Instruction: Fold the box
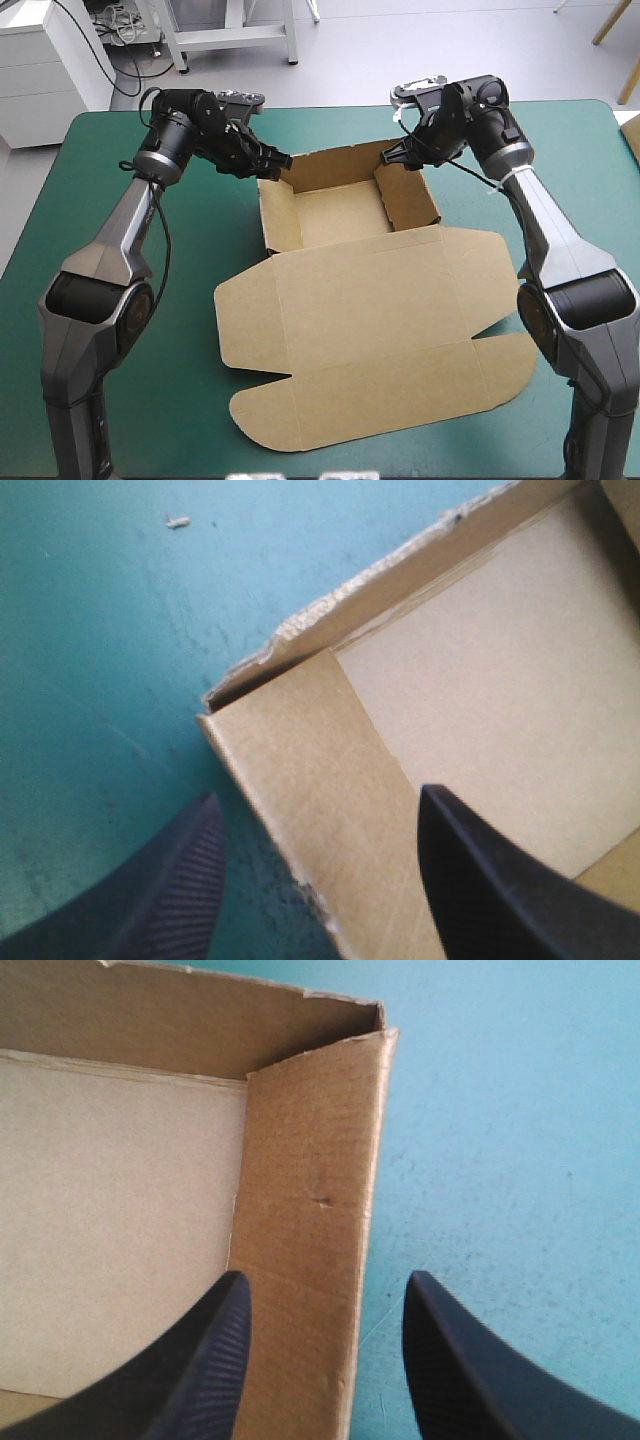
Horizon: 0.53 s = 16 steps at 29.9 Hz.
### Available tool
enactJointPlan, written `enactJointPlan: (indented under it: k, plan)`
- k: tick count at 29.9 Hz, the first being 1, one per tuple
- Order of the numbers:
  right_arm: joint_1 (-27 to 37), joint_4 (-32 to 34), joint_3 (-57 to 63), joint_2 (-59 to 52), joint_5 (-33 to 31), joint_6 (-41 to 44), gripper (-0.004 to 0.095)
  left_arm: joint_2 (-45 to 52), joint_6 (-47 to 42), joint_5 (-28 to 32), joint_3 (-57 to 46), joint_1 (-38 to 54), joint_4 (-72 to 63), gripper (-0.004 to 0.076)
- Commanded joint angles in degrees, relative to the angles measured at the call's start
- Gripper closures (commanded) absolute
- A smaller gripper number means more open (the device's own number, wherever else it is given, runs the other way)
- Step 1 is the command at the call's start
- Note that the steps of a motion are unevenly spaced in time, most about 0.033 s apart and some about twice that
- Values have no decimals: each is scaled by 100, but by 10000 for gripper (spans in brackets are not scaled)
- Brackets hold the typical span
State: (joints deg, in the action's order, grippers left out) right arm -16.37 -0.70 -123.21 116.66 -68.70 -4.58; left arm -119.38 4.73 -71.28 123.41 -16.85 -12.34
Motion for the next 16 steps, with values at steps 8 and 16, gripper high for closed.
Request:
enactJointPlan:
  k: [8,16]
  plan:
    - [34,70,-192,-1022,173,-57,460,1618,10,-178,226,-33,183,325]
    - [34,33,-192,-1155,173,-57,461,2655,128,-187,10,-57,257,335]
